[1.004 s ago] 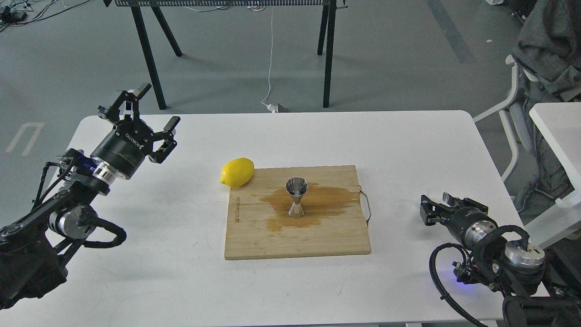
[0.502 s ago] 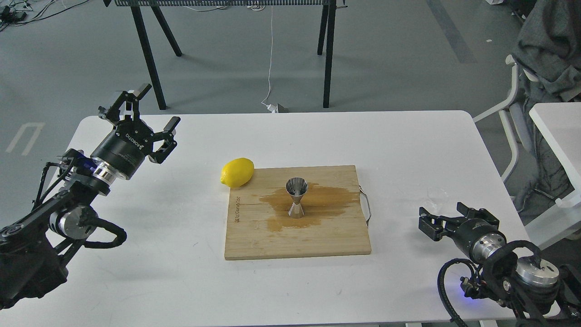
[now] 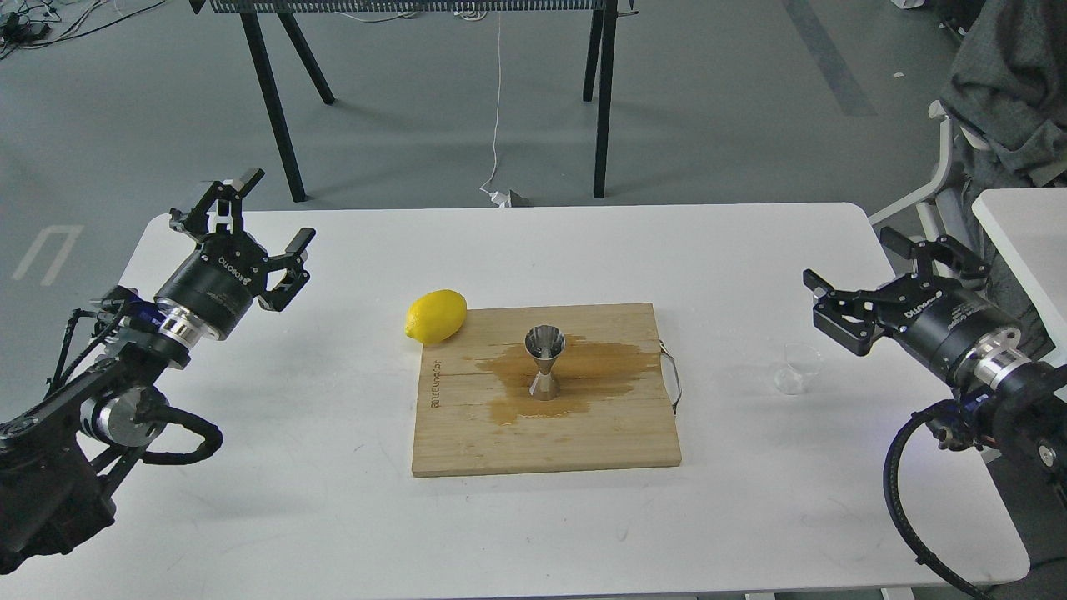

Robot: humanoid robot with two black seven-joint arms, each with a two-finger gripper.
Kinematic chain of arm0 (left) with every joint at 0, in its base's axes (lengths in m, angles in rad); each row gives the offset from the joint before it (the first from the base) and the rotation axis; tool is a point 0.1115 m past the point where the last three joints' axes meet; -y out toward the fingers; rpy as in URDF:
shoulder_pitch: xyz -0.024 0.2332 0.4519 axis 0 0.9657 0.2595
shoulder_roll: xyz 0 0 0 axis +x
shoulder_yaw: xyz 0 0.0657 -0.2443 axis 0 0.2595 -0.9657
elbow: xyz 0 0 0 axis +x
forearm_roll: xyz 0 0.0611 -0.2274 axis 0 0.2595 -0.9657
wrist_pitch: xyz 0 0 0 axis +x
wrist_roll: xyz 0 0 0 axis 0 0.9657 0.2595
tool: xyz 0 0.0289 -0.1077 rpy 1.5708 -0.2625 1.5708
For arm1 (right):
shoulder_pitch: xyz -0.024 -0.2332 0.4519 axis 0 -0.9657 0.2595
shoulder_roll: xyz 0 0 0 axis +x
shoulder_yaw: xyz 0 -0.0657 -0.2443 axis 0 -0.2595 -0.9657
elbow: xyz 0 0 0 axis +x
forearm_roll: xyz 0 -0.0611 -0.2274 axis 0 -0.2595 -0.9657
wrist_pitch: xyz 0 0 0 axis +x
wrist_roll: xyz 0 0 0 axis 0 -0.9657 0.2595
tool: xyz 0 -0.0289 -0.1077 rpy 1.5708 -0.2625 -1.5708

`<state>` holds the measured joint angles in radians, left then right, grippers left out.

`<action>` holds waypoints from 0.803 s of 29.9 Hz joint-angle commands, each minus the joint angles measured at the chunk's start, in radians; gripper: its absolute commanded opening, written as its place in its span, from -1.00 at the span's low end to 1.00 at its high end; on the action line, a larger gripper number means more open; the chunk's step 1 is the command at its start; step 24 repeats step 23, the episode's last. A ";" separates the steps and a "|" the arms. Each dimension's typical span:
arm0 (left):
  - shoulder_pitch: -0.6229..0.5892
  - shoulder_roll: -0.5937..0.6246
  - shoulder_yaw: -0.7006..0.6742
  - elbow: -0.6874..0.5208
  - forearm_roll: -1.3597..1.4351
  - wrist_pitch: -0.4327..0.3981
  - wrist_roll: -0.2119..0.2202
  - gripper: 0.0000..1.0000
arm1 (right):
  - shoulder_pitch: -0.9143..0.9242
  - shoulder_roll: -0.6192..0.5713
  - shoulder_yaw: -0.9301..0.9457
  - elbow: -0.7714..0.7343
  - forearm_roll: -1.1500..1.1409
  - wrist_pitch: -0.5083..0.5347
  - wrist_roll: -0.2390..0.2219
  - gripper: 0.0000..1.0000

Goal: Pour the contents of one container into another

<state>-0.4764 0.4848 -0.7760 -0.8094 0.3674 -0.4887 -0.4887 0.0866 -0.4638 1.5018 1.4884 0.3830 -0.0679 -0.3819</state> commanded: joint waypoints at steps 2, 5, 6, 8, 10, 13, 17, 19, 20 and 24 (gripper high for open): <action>0.001 0.000 0.001 0.010 -0.002 0.000 0.000 0.93 | 0.178 0.000 -0.005 -0.186 -0.062 0.215 -0.048 1.00; -0.002 0.008 0.000 0.010 -0.004 0.000 0.000 0.93 | 0.257 0.013 -0.058 -0.324 -0.084 0.379 -0.045 1.00; -0.004 0.008 -0.002 0.009 -0.005 0.000 0.000 0.93 | 0.287 0.016 -0.081 -0.379 -0.090 0.440 -0.042 1.00; -0.005 0.011 -0.009 0.009 -0.005 0.000 0.000 0.93 | 0.320 0.026 -0.112 -0.460 -0.090 0.529 -0.037 1.00; -0.007 0.011 -0.014 0.009 -0.008 0.000 0.000 0.93 | 0.332 0.054 -0.124 -0.508 -0.092 0.557 -0.028 1.00; -0.007 0.011 -0.016 0.009 -0.008 0.000 0.000 0.93 | 0.332 0.069 -0.124 -0.517 -0.093 0.557 -0.008 1.00; -0.004 0.008 -0.016 0.009 -0.010 0.000 0.000 0.93 | 0.334 0.070 -0.124 -0.516 -0.093 0.557 0.035 1.00; -0.002 0.006 -0.014 0.009 -0.008 0.000 0.000 0.93 | 0.337 0.070 -0.120 -0.517 -0.093 0.557 0.049 1.00; -0.002 0.005 -0.014 0.009 -0.008 0.000 0.000 0.93 | 0.337 0.070 -0.114 -0.517 -0.093 0.557 0.067 1.00; -0.002 0.003 -0.014 0.009 -0.010 0.000 0.000 0.94 | 0.343 0.060 -0.120 -0.514 -0.095 0.557 0.136 1.00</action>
